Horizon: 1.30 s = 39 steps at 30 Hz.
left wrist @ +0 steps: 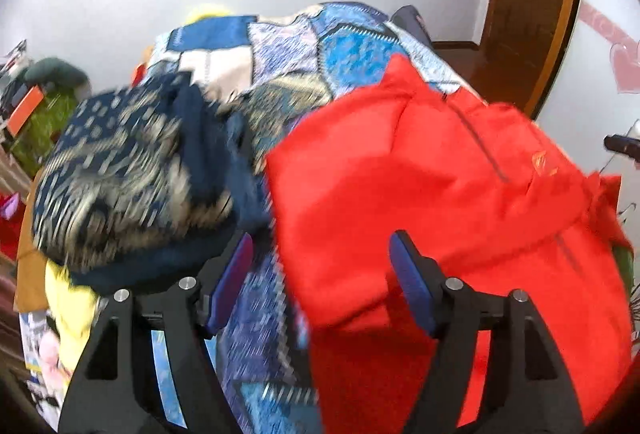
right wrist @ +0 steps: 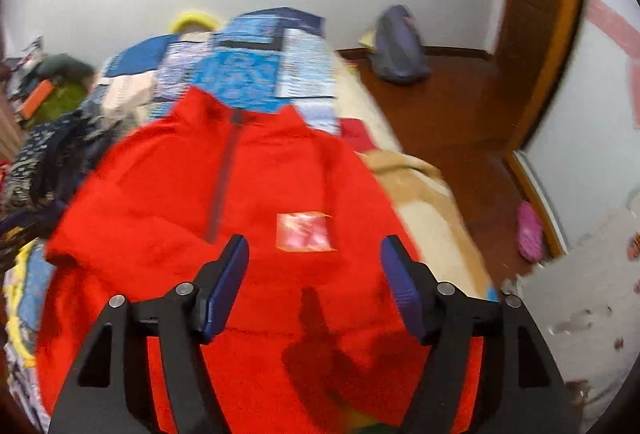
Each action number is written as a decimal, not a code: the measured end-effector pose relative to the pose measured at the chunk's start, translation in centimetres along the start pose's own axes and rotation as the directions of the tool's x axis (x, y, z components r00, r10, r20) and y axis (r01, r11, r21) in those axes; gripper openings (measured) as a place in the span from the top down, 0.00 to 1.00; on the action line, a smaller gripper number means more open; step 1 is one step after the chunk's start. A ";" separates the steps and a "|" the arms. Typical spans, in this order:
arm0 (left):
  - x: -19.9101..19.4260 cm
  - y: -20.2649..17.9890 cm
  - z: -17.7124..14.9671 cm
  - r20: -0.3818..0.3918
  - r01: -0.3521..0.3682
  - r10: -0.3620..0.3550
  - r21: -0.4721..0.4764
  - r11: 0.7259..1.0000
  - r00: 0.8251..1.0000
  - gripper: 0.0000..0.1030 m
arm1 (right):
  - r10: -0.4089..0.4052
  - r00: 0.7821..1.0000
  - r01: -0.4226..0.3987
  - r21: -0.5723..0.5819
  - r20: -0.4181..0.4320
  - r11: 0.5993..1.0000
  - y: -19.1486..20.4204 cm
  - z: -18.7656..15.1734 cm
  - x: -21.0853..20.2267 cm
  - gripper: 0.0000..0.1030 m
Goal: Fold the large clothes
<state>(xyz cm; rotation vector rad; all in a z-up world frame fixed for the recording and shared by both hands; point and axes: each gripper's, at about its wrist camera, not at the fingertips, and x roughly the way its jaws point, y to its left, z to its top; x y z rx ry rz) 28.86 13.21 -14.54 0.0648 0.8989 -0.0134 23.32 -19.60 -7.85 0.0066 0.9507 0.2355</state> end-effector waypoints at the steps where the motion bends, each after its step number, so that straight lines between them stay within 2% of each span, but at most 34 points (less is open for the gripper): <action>1: 0.5 -0.3 0.8 -0.005 0.005 -0.005 0.000 1.000 1.000 0.31 | 0.017 1.000 -0.017 -0.015 -0.009 1.000 0.7 0.2 0.5 0.37; 4: 3.1 -1.8 2.8 -0.046 0.044 -0.044 -0.009 0.999 0.998 0.32 | 0.084 0.993 -0.088 -0.055 -0.086 0.995 3.9 0.8 4.1 0.37; 7: 6.2 -3.3 3.2 -0.116 0.085 -0.088 -0.025 0.996 0.989 0.32 | 0.123 0.977 -0.136 -0.062 -0.172 0.989 5.9 0.1 7.3 0.37; 9: 7.5 -4.0 2.5 -0.164 0.104 -0.108 -0.031 0.994 0.981 0.32 | 0.147 0.958 -0.162 -0.042 -0.246 0.986 6.5 -1.0 9.6 0.37; 11: 8.3 -4.6 1.0 -0.212 0.123 -0.126 -0.025 0.992 0.969 0.32 | 0.156 0.947 -0.171 -0.031 -0.282 0.985 6.6 -2.0 10.3 0.37; 14: 7.9 -4.9 -1.1 -0.231 0.132 -0.129 0.002 0.991 0.965 0.32 | 0.146 0.941 -0.166 -0.040 -0.304 0.985 5.8 -4.3 9.9 0.37; 16: 7.1 -4.8 -2.8 -0.226 0.132 -0.123 0.023 0.991 0.966 0.31 | 0.167 0.935 -0.183 -0.022 -0.311 0.983 4.6 -6.1 9.0 0.37; 19: 5.7 -4.6 -5.3 -0.197 0.108 -0.095 0.057 0.993 0.976 0.30 | 0.186 0.931 -0.192 0.014 -0.315 0.981 3.2 -7.7 7.7 0.37; 22: 4.4 -4.1 -6.8 -0.161 0.094 -0.089 0.026 0.995 0.983 0.29 | 0.195 0.934 -0.189 0.048 -0.300 0.981 2.1 -9.0 6.3 0.37; 25: 3.6 -4.0 -7.2 -0.163 0.082 -0.080 0.006 0.997 0.983 0.28 | 0.201 0.939 -0.182 0.093 -0.278 0.979 1.1 -9.4 4.9 0.37; 29: 2.7 -4.4 -6.8 -0.171 0.051 -0.045 0.031 0.998 0.984 0.29 | 0.199 0.953 -0.168 0.148 -0.227 0.975 -0.6 -9.2 2.7 0.37; 34: 0.8 -4.6 -5.1 -0.112 0.012 -0.007 0.043 0.999 0.994 0.28 | 0.156 0.978 -0.121 0.235 -0.137 0.965 -3.4 -8.9 0.0 0.37; 39: -0.3 -4.8 -2.9 -0.063 0.025 -0.025 0.000 1.000 0.998 0.28 | 0.088 0.992 -0.052 0.354 -0.086 0.934 -8.3 -9.3 -1.6 0.37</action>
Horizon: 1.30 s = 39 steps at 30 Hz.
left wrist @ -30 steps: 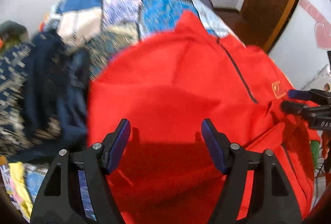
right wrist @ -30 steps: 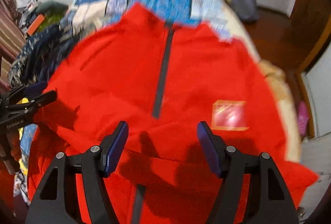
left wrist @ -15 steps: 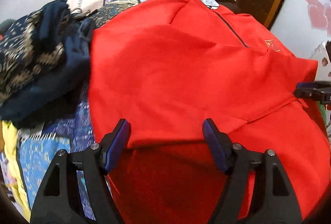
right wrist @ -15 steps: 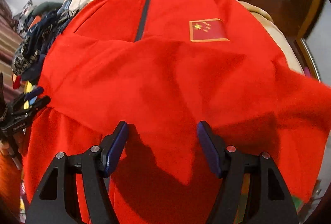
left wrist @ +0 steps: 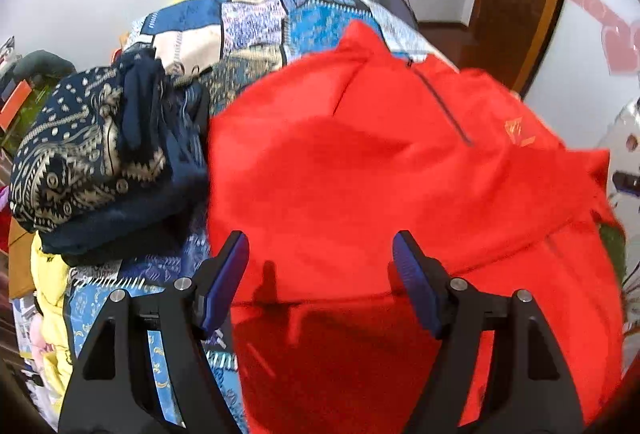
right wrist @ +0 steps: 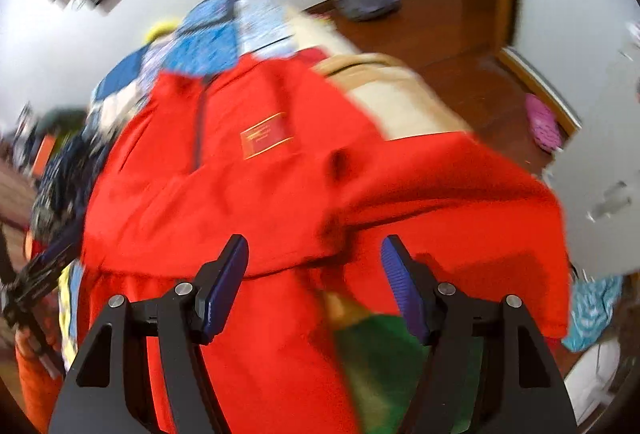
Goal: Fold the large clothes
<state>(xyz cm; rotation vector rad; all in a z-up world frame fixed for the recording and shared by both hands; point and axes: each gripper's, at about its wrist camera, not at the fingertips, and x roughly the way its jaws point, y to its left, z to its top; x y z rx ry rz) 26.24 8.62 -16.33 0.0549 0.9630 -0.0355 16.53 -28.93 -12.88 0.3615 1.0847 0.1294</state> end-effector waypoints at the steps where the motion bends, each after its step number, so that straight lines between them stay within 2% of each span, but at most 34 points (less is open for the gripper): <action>1: -0.1 -0.2 0.5 0.007 0.006 -0.006 -0.007 1.000 1.000 0.28 | -0.009 1.000 0.009 0.034 0.007 0.999 -1.1 0.1 -0.2 0.37; 5: 0.2 -1.2 1.8 0.022 0.035 -0.034 -0.025 0.999 0.999 0.28 | -0.028 1.000 0.027 0.197 0.004 0.980 -5.4 -0.8 -0.2 0.37; 10: 1.2 -2.9 2.3 0.011 0.073 -0.073 -0.019 0.997 0.997 0.28 | -0.022 0.999 0.035 0.382 -0.038 0.924 -9.8 -3.8 0.6 0.37; 12: 1.8 -3.5 2.2 0.001 0.080 -0.080 -0.009 0.997 0.997 0.28 | -0.015 0.999 0.030 0.420 -0.038 0.907 -10.7 -4.9 0.9 0.37; 18: 2.9 -4.3 1.6 -0.028 0.098 -0.098 -0.013 0.995 0.995 0.28 | -0.006 1.000 0.017 0.446 -0.024 0.895 -10.9 -5.1 0.3 0.36; 22: 3.1 -3.8 1.3 -0.031 0.102 -0.103 -0.031 0.994 0.994 0.28 | 0.006 1.000 0.007 0.444 -0.026 0.896 -11.2 -6.5 0.0 0.36; 27: 3.8 -3.5 1.0 -0.056 0.099 -0.103 -0.058 0.993 0.993 0.28 | 0.013 1.000 -0.020 0.498 0.017 0.867 -12.4 -6.1 0.4 0.34; 33: 3.7 -3.0 0.4 -0.049 0.085 -0.088 -0.066 0.994 0.995 0.28 | -0.111 0.992 0.066 0.503 0.061 0.862 -12.6 -4.0 1.6 0.34; 35: 3.7 -2.8 0.3 -0.053 0.078 -0.081 -0.067 0.995 0.995 0.28 | -0.144 0.988 0.096 0.508 0.056 0.856 -12.9 -3.3 2.6 0.39; 37: 3.7 -2.6 0.1 -0.054 0.067 -0.071 -0.067 0.995 0.996 0.28 | -0.195 0.979 0.140 0.493 0.061 0.859 -12.4 -2.8 2.8 0.55; 38: 3.7 -2.5 0.1 -0.054 0.064 -0.068 -0.067 0.996 0.996 0.28 | -0.210 0.976 0.154 0.485 0.063 0.861 -12.1 -2.6 2.7 0.59; 39: 3.7 -2.4 0.0 -0.052 0.060 -0.063 -0.066 0.996 0.997 0.28 | -0.220 0.973 0.163 0.478 0.066 0.863 -11.9 -2.4 2.6 0.70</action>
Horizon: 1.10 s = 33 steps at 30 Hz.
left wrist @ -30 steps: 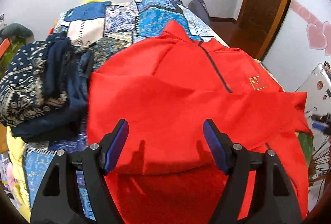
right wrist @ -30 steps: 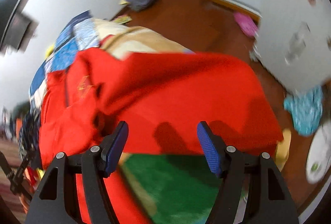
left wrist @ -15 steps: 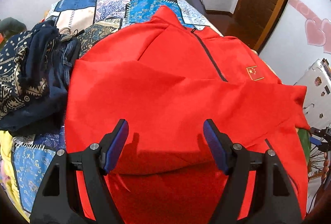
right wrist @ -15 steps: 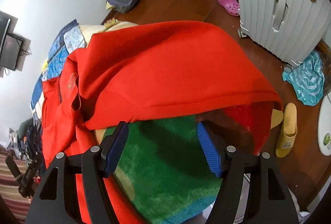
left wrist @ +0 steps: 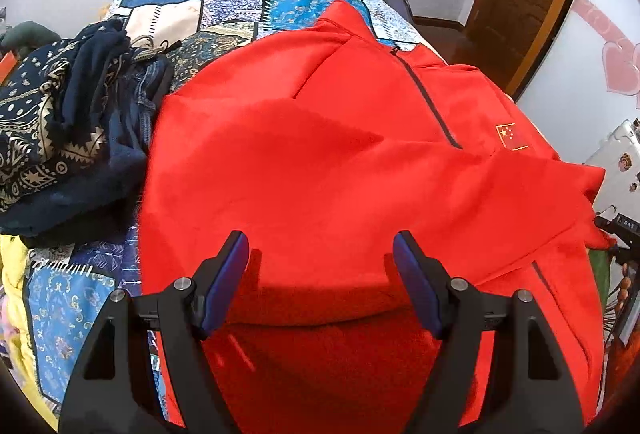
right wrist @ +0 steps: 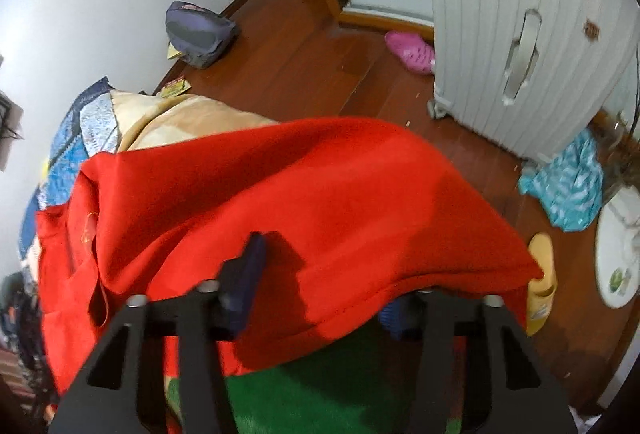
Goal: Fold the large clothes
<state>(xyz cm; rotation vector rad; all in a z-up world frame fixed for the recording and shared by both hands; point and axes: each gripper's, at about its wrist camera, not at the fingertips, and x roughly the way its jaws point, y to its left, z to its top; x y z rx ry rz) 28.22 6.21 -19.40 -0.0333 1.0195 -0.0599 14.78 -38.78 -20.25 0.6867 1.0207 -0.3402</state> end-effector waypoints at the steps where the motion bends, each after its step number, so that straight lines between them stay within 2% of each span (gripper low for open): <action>1: 0.0 0.1 0.0 0.001 -0.003 0.003 0.000 1.000 1.000 0.28 | -0.002 1.000 0.002 -0.016 0.014 1.000 0.3 0.2 -0.3 0.83; 2: -0.1 0.2 0.0 0.003 -0.008 0.008 0.001 1.000 1.000 0.28 | 0.008 1.000 -0.007 -0.026 0.023 1.000 0.4 0.3 -0.8 0.88; 4: -0.2 0.3 0.0 0.007 -0.013 0.013 0.001 1.000 1.000 0.28 | 0.036 0.998 -0.034 -0.040 0.046 0.999 0.7 0.6 -1.8 0.91; 8: -0.7 0.4 0.1 0.020 -0.009 0.009 -0.004 1.000 1.000 0.28 | 0.067 0.990 -0.051 -0.119 0.127 0.992 2.9 1.3 -4.9 0.92; 11: -1.3 0.3 0.1 0.035 -0.001 0.001 -0.001 1.000 0.999 0.28 | 0.107 0.975 -0.065 -0.214 0.193 0.975 6.0 1.6 -8.1 0.92; 16: -2.7 0.1 0.2 0.073 0.004 -0.005 0.013 1.000 0.997 0.28 | 0.212 0.937 -0.087 -0.403 0.278 0.911 13.0 0.9 -13.2 0.92; 19: -4.0 0.2 0.2 0.100 0.013 -0.015 0.014 1.000 0.995 0.28 | 0.288 0.916 -0.121 -0.493 0.278 0.861 16.8 -0.1 -14.9 0.92; 22: -5.1 0.5 0.1 0.125 0.018 -0.020 0.013 1.000 0.992 0.28 | 0.364 0.901 -0.165 -0.590 0.236 0.791 21.3 -1.9 -15.5 0.92; 26: -6.6 1.0 -0.1 0.159 0.014 -0.017 0.016 1.000 0.987 0.28 | 0.390 0.911 -0.200 -0.684 0.134 0.701 26.1 -4.4 -13.8 0.92; 28: -7.3 1.3 -0.2 0.177 0.001 -0.005 0.023 1.000 0.984 0.28 | 0.375 0.924 -0.209 -0.720 0.077 0.662 27.9 -5.8 -12.4 0.92; 31: -8.1 1.7 -0.5 0.195 -0.013 0.007 0.030 0.999 0.981 0.28 | 0.321 0.945 -0.245 -0.765 -0.053 0.595 30.5 -8.6 -8.8 0.92; 33: -8.4 1.9 -0.8 0.201 -0.024 0.017 0.035 0.999 0.979 0.28 | 0.278 0.953 -0.268 -0.777 -0.124 0.570 31.2 -10.0 -6.9 0.92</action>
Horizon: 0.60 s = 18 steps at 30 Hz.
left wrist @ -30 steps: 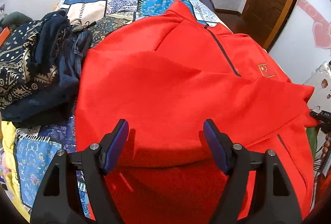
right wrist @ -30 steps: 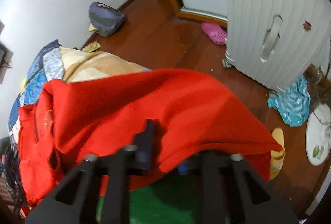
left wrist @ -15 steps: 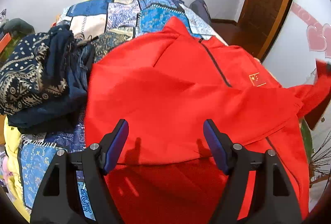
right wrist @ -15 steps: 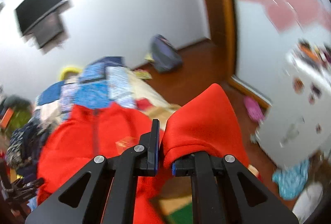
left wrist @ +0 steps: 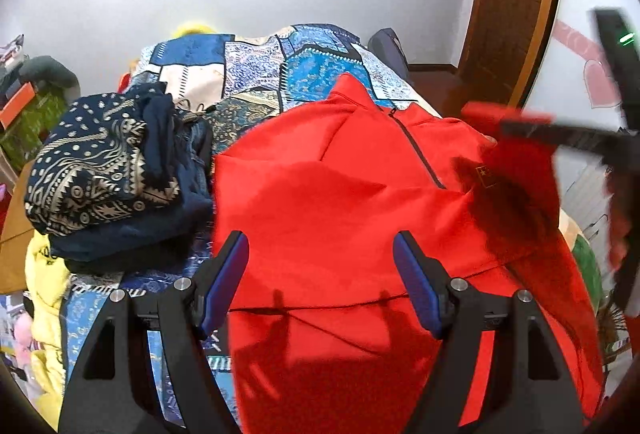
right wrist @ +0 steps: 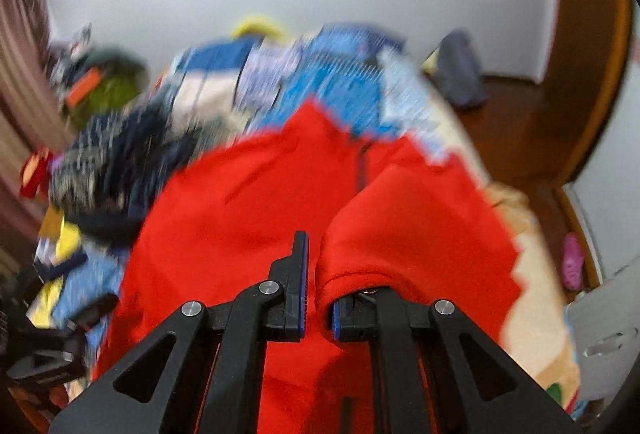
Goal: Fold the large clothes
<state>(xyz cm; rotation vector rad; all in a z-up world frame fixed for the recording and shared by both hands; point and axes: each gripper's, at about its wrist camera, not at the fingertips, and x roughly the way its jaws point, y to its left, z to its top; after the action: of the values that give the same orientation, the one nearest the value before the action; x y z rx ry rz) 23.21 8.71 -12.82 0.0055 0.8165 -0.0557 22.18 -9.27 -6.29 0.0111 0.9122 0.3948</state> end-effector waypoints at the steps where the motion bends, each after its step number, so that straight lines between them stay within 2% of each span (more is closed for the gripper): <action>1: -0.1 0.1 -0.1 0.001 -0.005 0.005 0.003 1.000 1.000 0.28 | 0.014 0.998 -0.015 -0.010 -0.061 1.000 0.5 -0.8 1.9 0.92; 5: 0.0 0.3 -0.7 -0.007 -0.005 0.005 -0.005 1.000 1.000 0.28 | 0.031 0.967 -0.043 -0.042 -0.253 0.998 1.9 -3.5 6.5 0.92; 7: 0.1 0.5 -0.9 -0.015 -0.003 0.003 -0.013 1.000 1.000 0.28 | 0.028 0.936 -0.047 -0.047 -0.350 0.998 2.2 -5.2 8.2 0.82; 8: 0.1 0.5 -1.1 -0.017 -0.003 0.003 -0.014 1.000 1.000 0.28 | 0.025 0.923 -0.047 -0.050 -0.384 0.998 2.3 -5.6 8.5 0.80; 9: 0.1 0.5 -1.2 -0.020 -0.004 0.004 -0.015 1.000 1.000 0.28 | 0.014 0.929 -0.039 -0.060 -0.370 0.997 2.5 -5.9 8.3 0.75; 10: 0.2 0.5 -1.2 -0.022 -0.005 0.004 -0.014 1.000 1.000 0.28 | 0.006 0.935 -0.036 -0.079 -0.354 0.996 2.6 -6.1 7.7 0.63; 12: 0.0 0.4 -1.3 -0.022 -0.004 0.004 -0.013 1.000 1.000 0.28 | 0.016 0.928 -0.051 -0.085 -0.372 0.995 2.6 -6.5 7.1 0.50; 16: -0.4 0.0 -1.2 -0.015 -0.001 0.001 -0.008 1.000 1.000 0.28 | 0.031 0.935 -0.065 -0.084 -0.353 0.994 2.3 -6.9 4.9 0.50; 18: -0.8 -0.4 -1.1 -0.010 0.001 -0.001 0.002 1.000 1.000 0.28 | 0.036 0.945 -0.064 -0.078 -0.325 0.995 1.9 -7.2 3.2 0.50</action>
<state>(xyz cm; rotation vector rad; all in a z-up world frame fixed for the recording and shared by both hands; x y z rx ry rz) 21.90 8.37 -12.99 0.0071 0.8265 -0.0569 17.76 -7.58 -12.84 -0.1146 1.2201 0.4930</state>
